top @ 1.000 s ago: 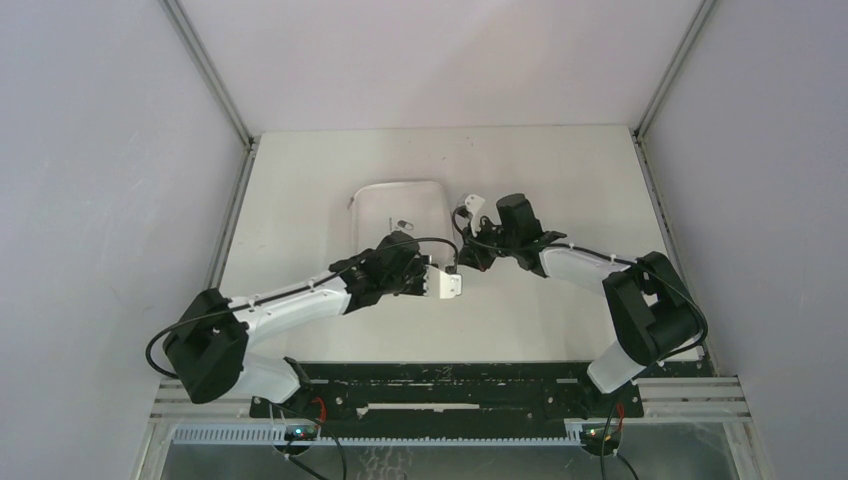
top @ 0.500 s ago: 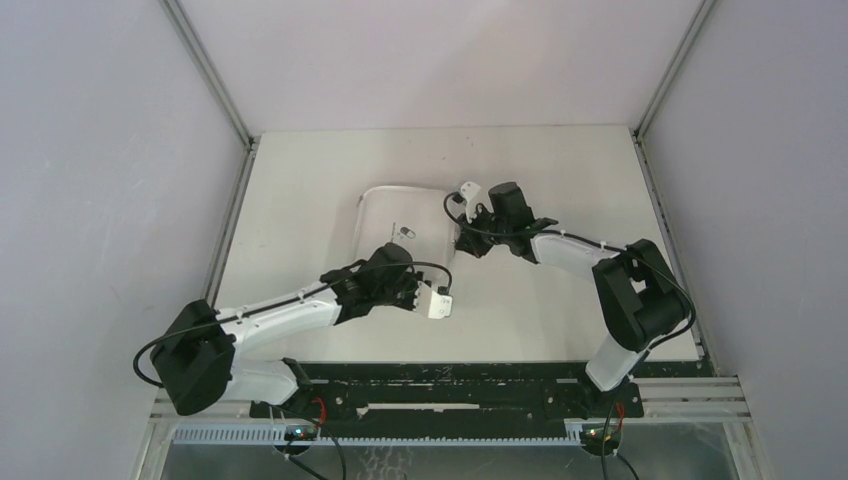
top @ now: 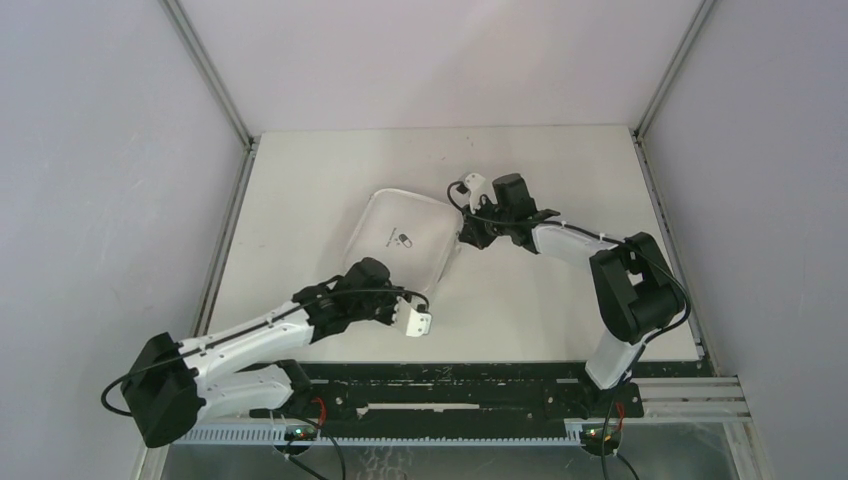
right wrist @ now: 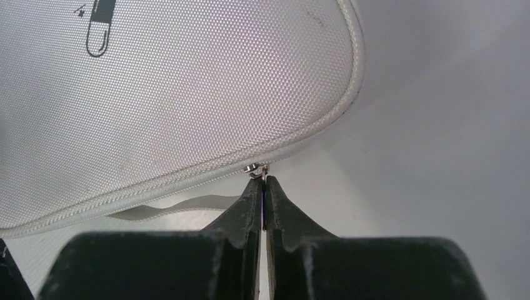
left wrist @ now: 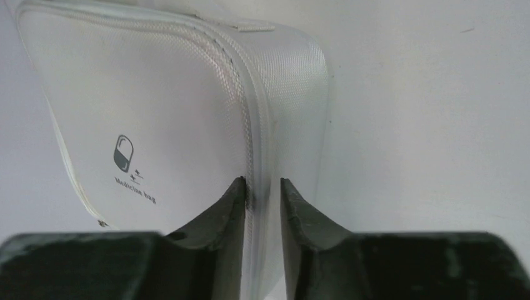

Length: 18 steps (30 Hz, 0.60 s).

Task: Organize the medicine kit

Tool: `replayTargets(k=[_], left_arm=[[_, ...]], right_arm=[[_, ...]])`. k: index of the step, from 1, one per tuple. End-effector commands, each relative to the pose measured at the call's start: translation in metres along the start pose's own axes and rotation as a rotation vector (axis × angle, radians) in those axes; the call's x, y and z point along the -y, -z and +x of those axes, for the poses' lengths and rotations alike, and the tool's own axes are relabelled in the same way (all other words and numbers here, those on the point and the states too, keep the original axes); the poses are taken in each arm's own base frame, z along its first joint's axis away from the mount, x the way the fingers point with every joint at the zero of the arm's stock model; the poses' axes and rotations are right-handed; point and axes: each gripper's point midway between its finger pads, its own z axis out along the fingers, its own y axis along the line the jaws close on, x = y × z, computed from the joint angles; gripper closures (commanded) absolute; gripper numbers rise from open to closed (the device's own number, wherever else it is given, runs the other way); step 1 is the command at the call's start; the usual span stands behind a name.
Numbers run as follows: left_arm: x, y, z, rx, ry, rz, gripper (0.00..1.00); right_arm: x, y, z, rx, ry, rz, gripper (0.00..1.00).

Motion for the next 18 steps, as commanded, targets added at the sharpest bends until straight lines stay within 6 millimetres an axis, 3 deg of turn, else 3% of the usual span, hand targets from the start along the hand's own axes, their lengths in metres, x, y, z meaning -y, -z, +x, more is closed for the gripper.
replayTargets(k=[1,7,12,18], left_arm=[[0.027,0.013,0.018,-0.064,0.162,0.061,0.64],[-0.026,0.024,-0.034,0.145,0.317,-0.063,0.09],[-0.075,0.026,-0.083,0.297,0.491,-0.117,0.05],[-0.102,-0.009,-0.098,0.258,0.72,-0.135,0.06]], right_arm=[[0.0,0.02,-0.043,0.141,0.069,-0.035,1.0],[-0.009,0.027,-0.038,0.152,0.069,-0.068,1.0],[-0.013,0.028,-0.037,0.156,0.049,-0.078,1.0],[-0.014,0.028,-0.037,0.159,0.031,-0.083,1.0]])
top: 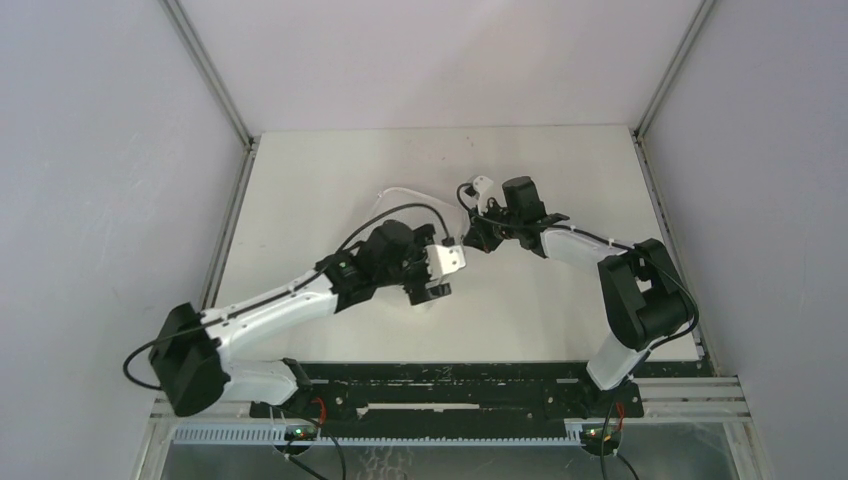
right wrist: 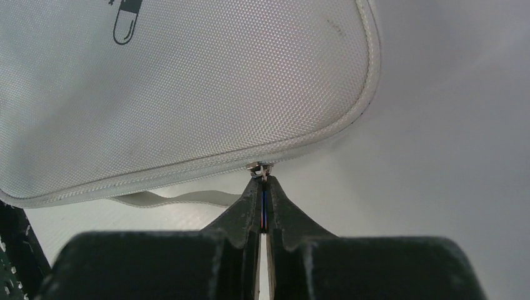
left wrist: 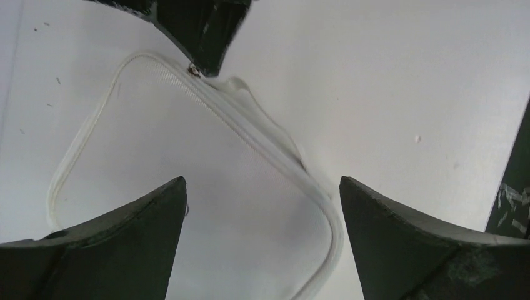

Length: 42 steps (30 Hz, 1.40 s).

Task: Organize the medicine kit

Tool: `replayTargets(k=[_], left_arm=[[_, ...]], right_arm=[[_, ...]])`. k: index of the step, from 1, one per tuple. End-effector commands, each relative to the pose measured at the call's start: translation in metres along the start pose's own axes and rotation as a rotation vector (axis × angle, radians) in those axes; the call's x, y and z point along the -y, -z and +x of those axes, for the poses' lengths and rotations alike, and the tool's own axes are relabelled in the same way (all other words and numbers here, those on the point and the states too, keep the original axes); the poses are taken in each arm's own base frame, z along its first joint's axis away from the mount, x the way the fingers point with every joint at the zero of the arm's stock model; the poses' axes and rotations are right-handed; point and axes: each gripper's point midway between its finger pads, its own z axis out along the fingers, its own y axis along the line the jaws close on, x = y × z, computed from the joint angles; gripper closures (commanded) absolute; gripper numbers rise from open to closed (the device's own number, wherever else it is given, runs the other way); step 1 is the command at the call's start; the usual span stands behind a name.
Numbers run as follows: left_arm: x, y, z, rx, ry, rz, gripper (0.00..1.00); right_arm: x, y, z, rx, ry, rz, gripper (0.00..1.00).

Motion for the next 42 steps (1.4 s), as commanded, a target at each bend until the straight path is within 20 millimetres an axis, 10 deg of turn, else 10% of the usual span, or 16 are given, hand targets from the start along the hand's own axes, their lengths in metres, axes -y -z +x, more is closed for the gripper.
replayTargets(k=[1,8,20,30,42], left_arm=[[-0.018,-0.027,-0.029,0.041,0.224,-0.069,0.06],[-0.026,-0.063,0.005,-0.093,0.249,-0.161,0.18],[0.005,-0.027,0.085,-0.328,0.03,-0.098,0.99],[0.044,0.024,0.137,-0.459,-0.222,0.156,1.0],[0.038,0.058,0.158,-0.426,-0.361,0.227,1.0]], right_arm=[[-0.006,0.013,-0.044,0.135,0.057,-0.013,1.0],[-0.005,0.011,-0.037,0.121,0.04,-0.004,1.0],[0.039,0.019,-0.028,0.086,0.025,0.251,1.0],[0.069,0.036,-0.043,0.108,0.074,0.392,1.0],[0.028,0.004,-0.073,0.138,0.275,0.032,1.0]])
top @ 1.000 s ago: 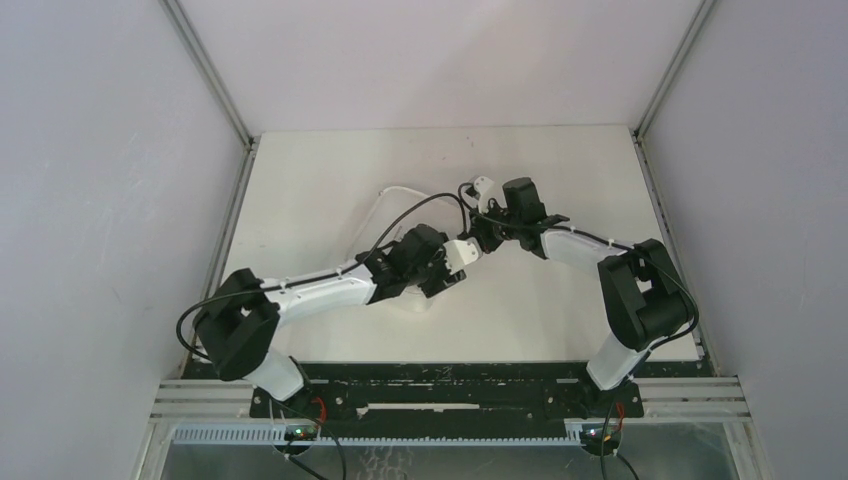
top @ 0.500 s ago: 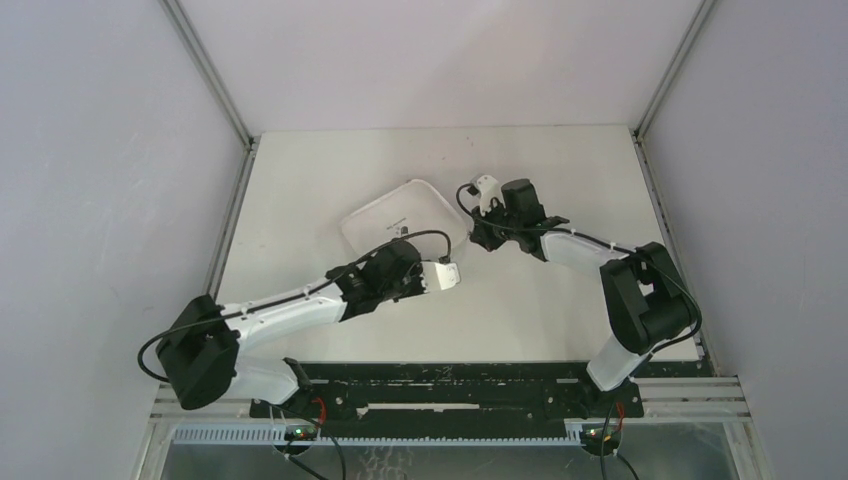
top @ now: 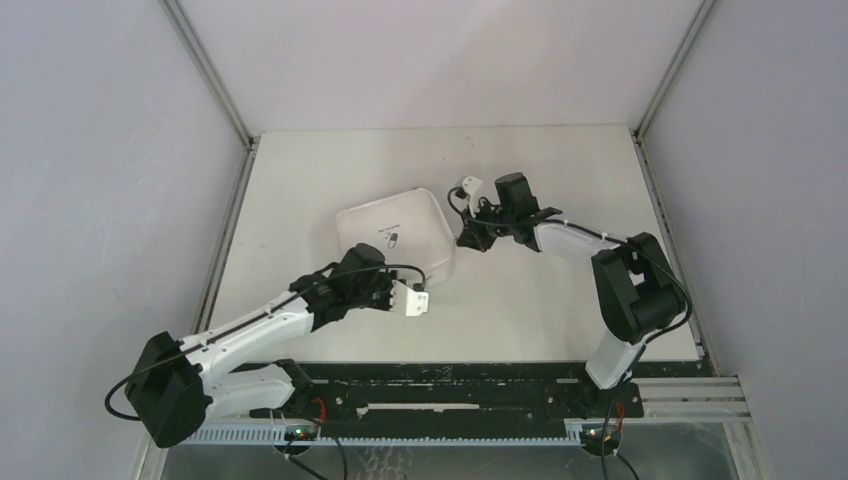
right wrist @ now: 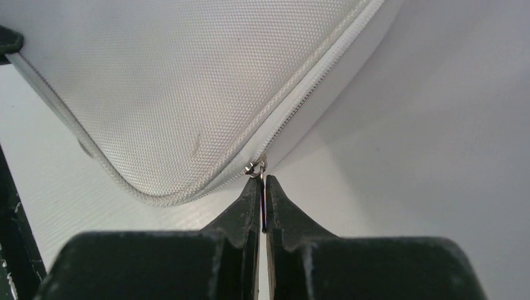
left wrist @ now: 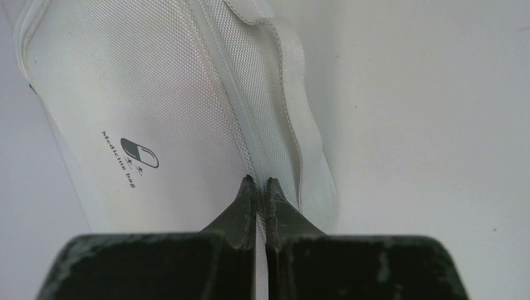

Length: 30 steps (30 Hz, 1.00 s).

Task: Organize the medicine kit

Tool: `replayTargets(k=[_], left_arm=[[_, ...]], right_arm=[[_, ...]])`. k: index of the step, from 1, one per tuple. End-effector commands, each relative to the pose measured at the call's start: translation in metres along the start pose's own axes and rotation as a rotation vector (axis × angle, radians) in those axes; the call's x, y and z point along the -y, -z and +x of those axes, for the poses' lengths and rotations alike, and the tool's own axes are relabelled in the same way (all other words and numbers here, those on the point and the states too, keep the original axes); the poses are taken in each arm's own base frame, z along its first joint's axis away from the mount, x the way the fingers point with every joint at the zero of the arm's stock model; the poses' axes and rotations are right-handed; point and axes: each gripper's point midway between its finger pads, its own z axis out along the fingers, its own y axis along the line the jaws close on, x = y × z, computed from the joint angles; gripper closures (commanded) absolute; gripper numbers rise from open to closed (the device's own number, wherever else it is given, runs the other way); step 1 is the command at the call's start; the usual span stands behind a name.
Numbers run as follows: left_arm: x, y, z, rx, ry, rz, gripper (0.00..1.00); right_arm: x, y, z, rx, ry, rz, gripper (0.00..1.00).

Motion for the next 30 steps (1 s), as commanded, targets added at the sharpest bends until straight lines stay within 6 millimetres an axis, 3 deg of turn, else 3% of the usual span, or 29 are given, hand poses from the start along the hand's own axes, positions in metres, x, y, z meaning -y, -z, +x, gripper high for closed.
replayTargets(k=[1,4,7,8,9,10,13,19,25,28,30], left_arm=[[0.045,0.016,0.044,-0.12,-0.044,0.191,1.0],[0.017,0.016,0.028,-0.067,0.05,0.083,0.94],[-0.012,0.019,-0.001,0.043,0.151,-0.016,0.75],[-0.021,0.021,-0.012,0.085,0.181,-0.044,0.67],[-0.034,0.023,-0.024,0.134,0.21,-0.086,0.52],[-0.055,0.024,-0.049,0.228,0.278,-0.148,0.31],[-0.07,0.015,-0.072,0.253,0.277,-0.172,0.14],[-0.08,-0.022,-0.098,0.216,0.238,-0.147,0.08],[-0.071,-0.059,-0.086,0.1,0.202,-0.091,0.09],[-0.067,-0.067,-0.073,0.043,0.197,-0.1,0.2],[-0.061,-0.067,-0.065,0.018,0.187,-0.089,0.36]], right_arm=[[0.038,0.012,-0.068,0.146,0.18,0.075,1.0],[0.03,0.013,-0.068,0.14,0.17,0.051,1.0],[0.018,0.018,-0.066,0.149,0.148,0.015,1.0],[0.014,0.019,-0.065,0.149,0.139,0.005,1.0],[0.011,0.02,-0.064,0.149,0.132,-0.003,1.0],[0.004,0.02,-0.058,0.142,0.114,-0.02,1.0],[0.002,0.018,-0.054,0.136,0.1,-0.028,1.0],[0.005,0.014,-0.042,0.105,0.08,-0.025,1.0],[0.009,0.017,-0.033,0.081,0.062,-0.019,1.0],[0.009,0.014,-0.025,0.063,0.059,-0.022,1.0],[0.008,0.012,-0.017,0.044,0.051,-0.028,1.0]])
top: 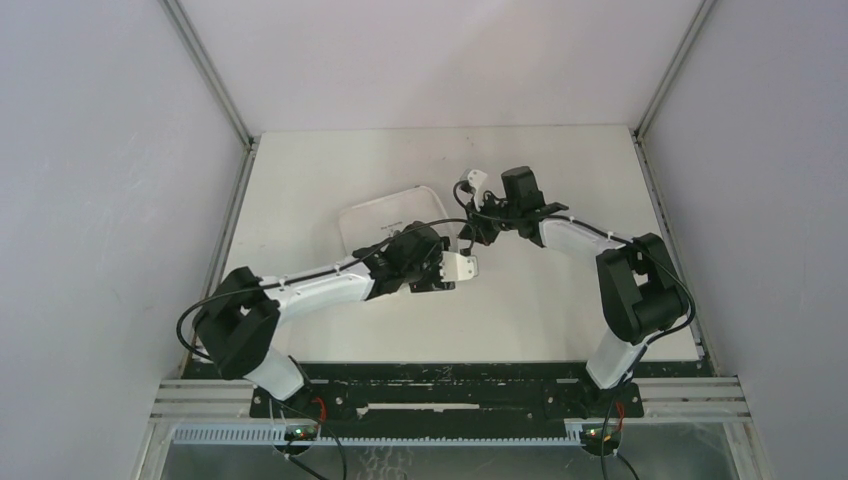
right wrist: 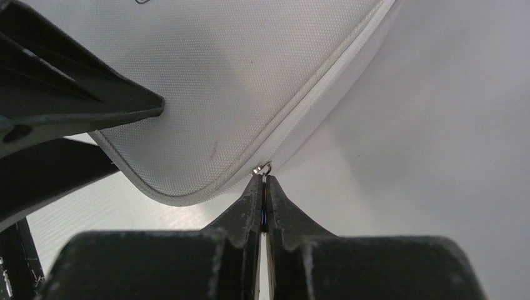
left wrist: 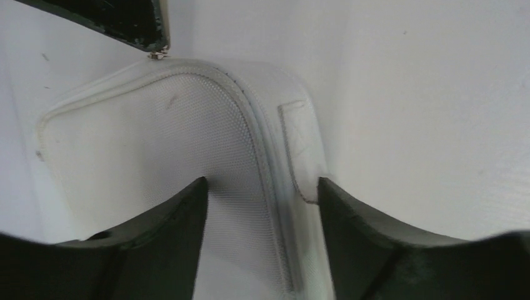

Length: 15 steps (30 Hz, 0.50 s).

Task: Organize the medicine kit

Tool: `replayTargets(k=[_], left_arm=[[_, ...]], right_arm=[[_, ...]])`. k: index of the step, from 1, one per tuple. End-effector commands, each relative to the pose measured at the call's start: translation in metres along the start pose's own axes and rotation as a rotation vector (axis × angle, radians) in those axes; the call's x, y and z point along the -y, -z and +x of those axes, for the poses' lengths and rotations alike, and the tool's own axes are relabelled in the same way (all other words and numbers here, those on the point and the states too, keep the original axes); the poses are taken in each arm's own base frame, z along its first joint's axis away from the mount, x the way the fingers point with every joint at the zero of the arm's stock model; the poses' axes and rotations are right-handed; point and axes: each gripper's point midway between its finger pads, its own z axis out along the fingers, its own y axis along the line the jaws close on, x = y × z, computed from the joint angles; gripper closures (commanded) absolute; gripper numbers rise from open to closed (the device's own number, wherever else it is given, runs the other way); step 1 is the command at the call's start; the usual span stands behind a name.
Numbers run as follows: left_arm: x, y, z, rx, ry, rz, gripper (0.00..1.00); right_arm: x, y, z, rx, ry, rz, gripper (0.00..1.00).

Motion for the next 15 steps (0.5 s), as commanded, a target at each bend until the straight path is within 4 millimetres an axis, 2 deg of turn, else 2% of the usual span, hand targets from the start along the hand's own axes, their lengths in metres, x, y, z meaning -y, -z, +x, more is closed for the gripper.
replayTargets(k=[1,4,5,6,7,11,15], left_arm=[[-0.014,0.007,0.0,-0.022,-0.02,-0.055,0.44],[-0.001,0.013,0.014,-0.052,-0.046,-0.017,0.69],[0.005,0.016,0.019,-0.063,-0.052,0.006,0.83],[0.01,0.02,0.023,-0.07,-0.061,0.022,0.92],[0.013,0.025,0.025,-0.067,-0.071,0.033,0.98],[0.034,0.042,0.035,-0.064,-0.128,0.122,1.0],[0.051,0.059,0.04,-0.025,-0.184,0.188,1.0]], right_arm=[[0.003,0.006,0.004,0.0,0.005,0.008,1.0],[0.002,0.001,0.008,-0.01,-0.007,0.012,1.0],[0.003,0.0,0.01,-0.017,-0.019,0.023,1.0],[0.005,-0.002,0.012,-0.028,-0.032,0.042,1.0],[0.005,-0.004,0.016,-0.044,-0.045,0.057,1.0],[0.016,-0.012,0.025,-0.075,-0.088,0.14,1.0],[0.029,-0.011,0.023,-0.071,-0.099,0.232,1.0]])
